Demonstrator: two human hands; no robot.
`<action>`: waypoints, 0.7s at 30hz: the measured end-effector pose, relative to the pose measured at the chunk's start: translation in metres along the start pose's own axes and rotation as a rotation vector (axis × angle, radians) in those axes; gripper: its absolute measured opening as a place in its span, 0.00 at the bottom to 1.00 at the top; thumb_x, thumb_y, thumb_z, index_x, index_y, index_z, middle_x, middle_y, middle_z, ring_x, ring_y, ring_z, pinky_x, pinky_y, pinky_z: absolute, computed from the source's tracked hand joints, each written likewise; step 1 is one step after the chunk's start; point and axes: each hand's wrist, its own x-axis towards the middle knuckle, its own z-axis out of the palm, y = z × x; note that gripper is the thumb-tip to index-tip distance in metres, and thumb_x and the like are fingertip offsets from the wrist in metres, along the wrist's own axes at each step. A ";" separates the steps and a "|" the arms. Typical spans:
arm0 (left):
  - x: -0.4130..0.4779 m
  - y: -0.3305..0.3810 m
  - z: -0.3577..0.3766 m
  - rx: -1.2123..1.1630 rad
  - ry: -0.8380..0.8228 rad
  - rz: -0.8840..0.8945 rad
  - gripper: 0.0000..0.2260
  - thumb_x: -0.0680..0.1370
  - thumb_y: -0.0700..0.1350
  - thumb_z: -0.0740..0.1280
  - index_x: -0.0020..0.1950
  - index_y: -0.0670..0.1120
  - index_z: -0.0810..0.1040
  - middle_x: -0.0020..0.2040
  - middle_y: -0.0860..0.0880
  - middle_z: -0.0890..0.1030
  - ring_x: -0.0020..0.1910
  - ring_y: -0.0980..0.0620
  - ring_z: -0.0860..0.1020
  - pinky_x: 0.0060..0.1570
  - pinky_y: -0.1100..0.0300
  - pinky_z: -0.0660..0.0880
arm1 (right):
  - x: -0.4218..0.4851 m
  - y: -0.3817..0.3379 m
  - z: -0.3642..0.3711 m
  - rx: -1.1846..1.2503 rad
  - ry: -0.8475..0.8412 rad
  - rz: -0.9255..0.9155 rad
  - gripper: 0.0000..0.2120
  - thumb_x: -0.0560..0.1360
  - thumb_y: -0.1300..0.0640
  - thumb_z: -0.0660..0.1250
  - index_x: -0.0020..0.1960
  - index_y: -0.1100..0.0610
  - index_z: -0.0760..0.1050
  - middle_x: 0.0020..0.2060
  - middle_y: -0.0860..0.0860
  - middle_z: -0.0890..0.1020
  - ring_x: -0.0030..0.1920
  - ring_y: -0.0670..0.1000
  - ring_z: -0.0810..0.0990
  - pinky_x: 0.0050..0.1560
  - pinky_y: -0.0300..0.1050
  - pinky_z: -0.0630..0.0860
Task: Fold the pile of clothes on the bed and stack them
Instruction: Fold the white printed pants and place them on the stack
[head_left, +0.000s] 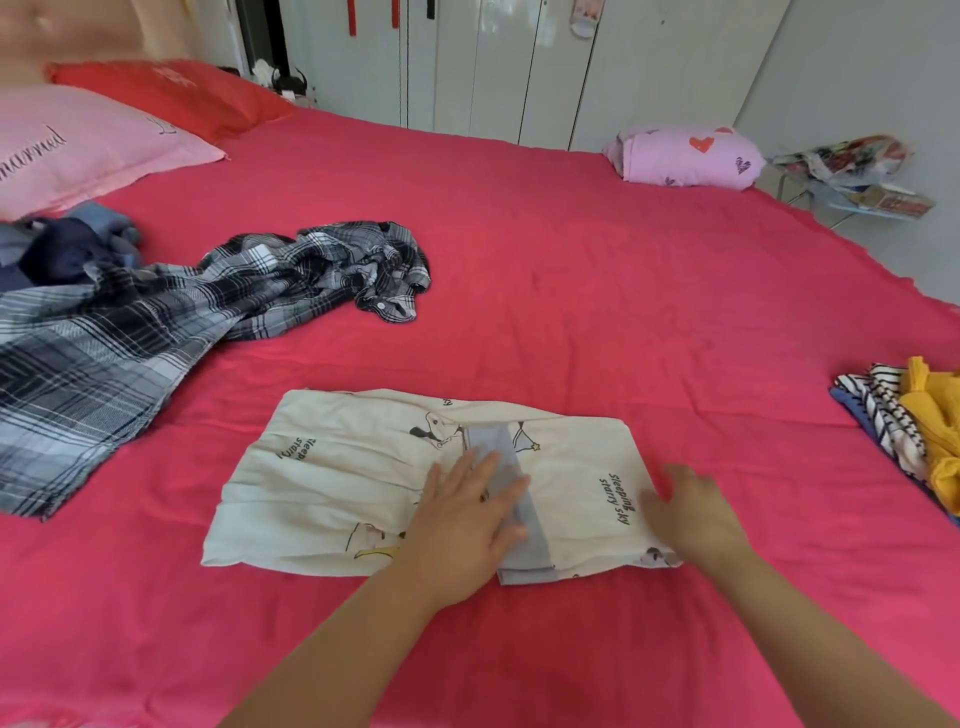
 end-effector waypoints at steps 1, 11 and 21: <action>0.003 0.004 0.002 0.030 -0.065 -0.004 0.24 0.80 0.61 0.46 0.76 0.59 0.52 0.78 0.50 0.45 0.76 0.48 0.40 0.71 0.45 0.36 | 0.001 0.005 0.000 0.019 -0.061 0.049 0.10 0.77 0.53 0.61 0.47 0.61 0.72 0.39 0.56 0.78 0.38 0.54 0.77 0.33 0.41 0.68; 0.015 -0.009 -0.016 -0.025 -0.051 -0.098 0.20 0.81 0.52 0.54 0.72 0.51 0.63 0.75 0.51 0.58 0.76 0.50 0.49 0.72 0.44 0.41 | -0.006 -0.043 -0.020 0.547 -0.082 0.108 0.05 0.71 0.62 0.67 0.40 0.65 0.77 0.29 0.55 0.76 0.29 0.53 0.73 0.27 0.40 0.68; -0.028 -0.085 -0.085 -1.302 0.455 -0.590 0.21 0.81 0.56 0.52 0.67 0.46 0.72 0.51 0.47 0.81 0.54 0.45 0.79 0.48 0.58 0.76 | -0.090 -0.227 0.018 0.432 -0.102 -0.608 0.11 0.78 0.55 0.61 0.50 0.64 0.74 0.35 0.58 0.76 0.37 0.56 0.73 0.41 0.48 0.68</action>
